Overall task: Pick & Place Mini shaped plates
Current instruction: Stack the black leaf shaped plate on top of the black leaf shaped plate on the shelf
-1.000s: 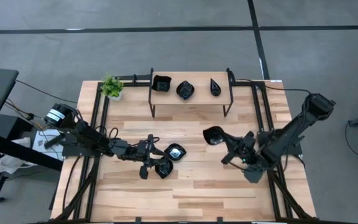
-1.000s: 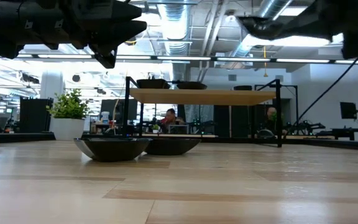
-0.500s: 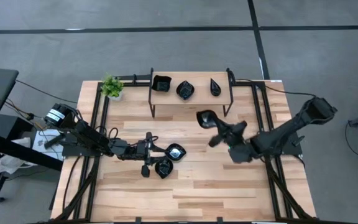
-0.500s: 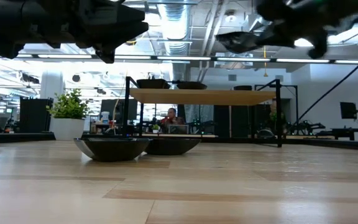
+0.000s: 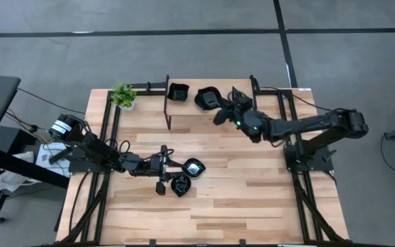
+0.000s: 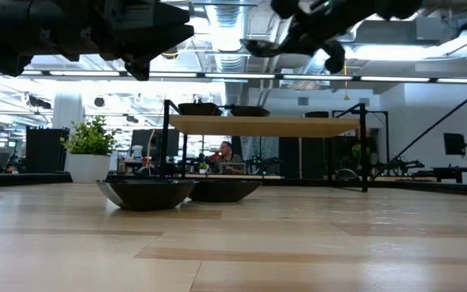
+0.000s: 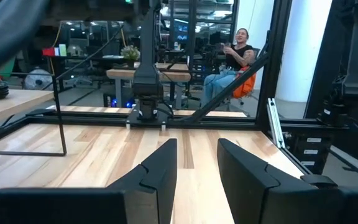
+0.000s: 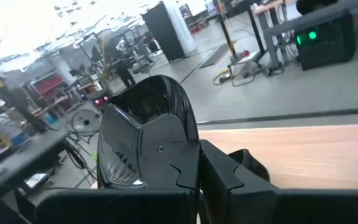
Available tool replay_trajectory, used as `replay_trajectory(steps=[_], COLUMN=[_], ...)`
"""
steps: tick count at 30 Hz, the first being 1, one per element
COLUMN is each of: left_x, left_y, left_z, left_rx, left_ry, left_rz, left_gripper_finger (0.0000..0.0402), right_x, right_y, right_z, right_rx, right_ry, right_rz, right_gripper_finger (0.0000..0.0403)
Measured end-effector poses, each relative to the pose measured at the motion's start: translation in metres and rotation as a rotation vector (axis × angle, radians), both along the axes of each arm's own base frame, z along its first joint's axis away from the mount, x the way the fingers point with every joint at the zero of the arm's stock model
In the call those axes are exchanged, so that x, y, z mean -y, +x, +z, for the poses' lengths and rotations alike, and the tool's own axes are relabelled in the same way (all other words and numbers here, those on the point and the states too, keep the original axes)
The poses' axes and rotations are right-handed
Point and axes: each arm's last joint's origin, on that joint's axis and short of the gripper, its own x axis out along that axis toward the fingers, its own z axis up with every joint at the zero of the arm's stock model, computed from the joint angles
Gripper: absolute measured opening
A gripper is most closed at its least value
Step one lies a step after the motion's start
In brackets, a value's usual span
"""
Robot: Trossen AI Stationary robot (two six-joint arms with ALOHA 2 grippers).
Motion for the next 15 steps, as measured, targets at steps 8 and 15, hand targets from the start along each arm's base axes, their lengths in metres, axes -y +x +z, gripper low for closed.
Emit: replay_trajectory(steps=[8, 15], left_x=[0.000, 0.001], left_y=[0.000, 0.000], left_z=[0.000, 0.000], left_rx=[0.003, 0.002], left_ry=[-0.009, -0.026], left_rz=[0.000, -0.016], left_gripper_finger=[0.0117, 0.0117], right_x=[0.034, 0.051], right_y=[0.038, 0.062], right_z=[-0.023, -0.036], right_rx=[-0.060, -0.169], right_ry=[0.040, 0.065], right_rz=[-0.087, -0.121], right_gripper_finger=[0.0001, 0.0001])
